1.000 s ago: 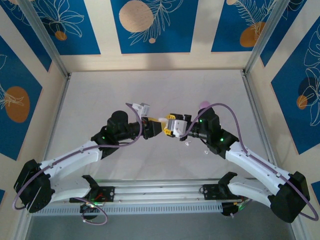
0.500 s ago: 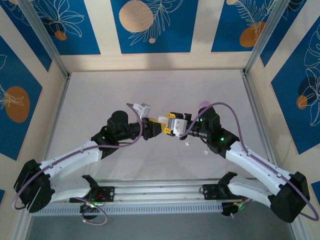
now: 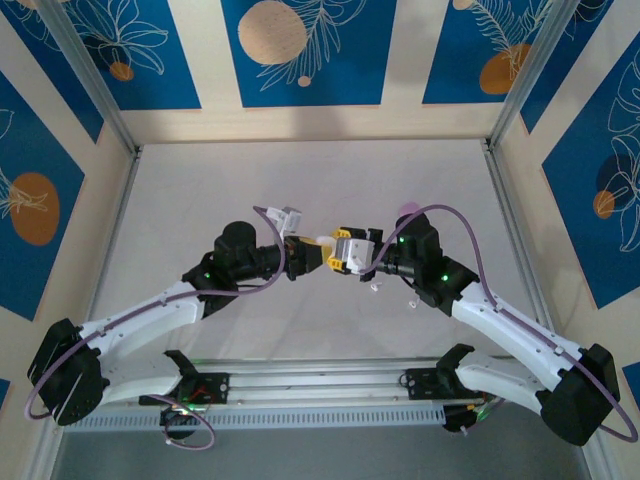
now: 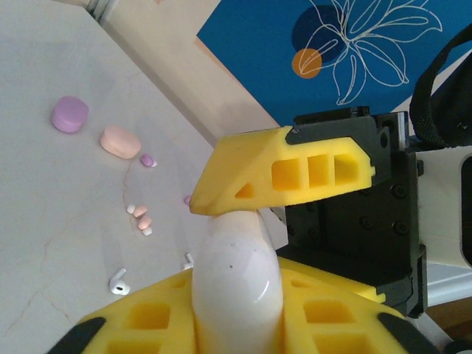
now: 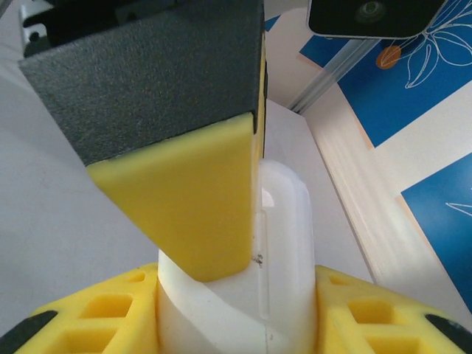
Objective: Insert wireless bluetooth earbuds into charging case
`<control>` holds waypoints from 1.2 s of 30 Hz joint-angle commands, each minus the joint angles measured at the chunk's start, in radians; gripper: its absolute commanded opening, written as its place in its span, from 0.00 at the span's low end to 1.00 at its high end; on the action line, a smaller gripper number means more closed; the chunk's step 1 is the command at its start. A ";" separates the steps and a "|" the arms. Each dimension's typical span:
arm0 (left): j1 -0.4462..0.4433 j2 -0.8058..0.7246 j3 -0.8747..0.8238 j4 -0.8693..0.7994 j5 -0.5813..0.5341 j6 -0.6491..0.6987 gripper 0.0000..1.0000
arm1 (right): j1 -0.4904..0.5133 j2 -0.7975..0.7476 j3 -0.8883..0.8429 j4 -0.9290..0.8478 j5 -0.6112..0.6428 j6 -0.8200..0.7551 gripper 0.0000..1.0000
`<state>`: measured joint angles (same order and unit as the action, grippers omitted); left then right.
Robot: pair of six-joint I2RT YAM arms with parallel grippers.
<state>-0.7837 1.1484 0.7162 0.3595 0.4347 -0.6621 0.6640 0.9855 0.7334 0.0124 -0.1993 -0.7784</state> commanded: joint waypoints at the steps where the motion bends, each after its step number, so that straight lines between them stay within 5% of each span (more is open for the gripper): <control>1: -0.007 -0.015 0.009 0.034 0.018 0.013 0.16 | 0.006 -0.020 0.030 0.001 -0.028 0.022 0.40; 12: -0.010 -0.078 -0.014 0.019 0.004 0.072 0.09 | -0.021 -0.050 0.045 -0.046 -0.065 0.100 0.43; 19: -0.012 -0.069 0.003 0.009 0.027 0.067 0.27 | -0.020 -0.051 0.051 -0.040 -0.056 0.095 0.37; 25: -0.020 -0.053 0.015 0.015 0.031 0.062 0.33 | -0.018 -0.053 0.047 -0.032 -0.055 0.100 0.37; 33: -0.023 -0.029 0.032 0.010 0.041 0.062 0.32 | -0.017 -0.046 0.047 -0.018 -0.058 0.115 0.37; 36: -0.025 -0.025 0.033 0.011 0.039 0.061 0.24 | -0.017 -0.045 0.048 -0.013 -0.062 0.116 0.37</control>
<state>-0.7982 1.1130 0.7174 0.3588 0.4477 -0.6224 0.6521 0.9520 0.7517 -0.0162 -0.2478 -0.6800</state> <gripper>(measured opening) 0.252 0.433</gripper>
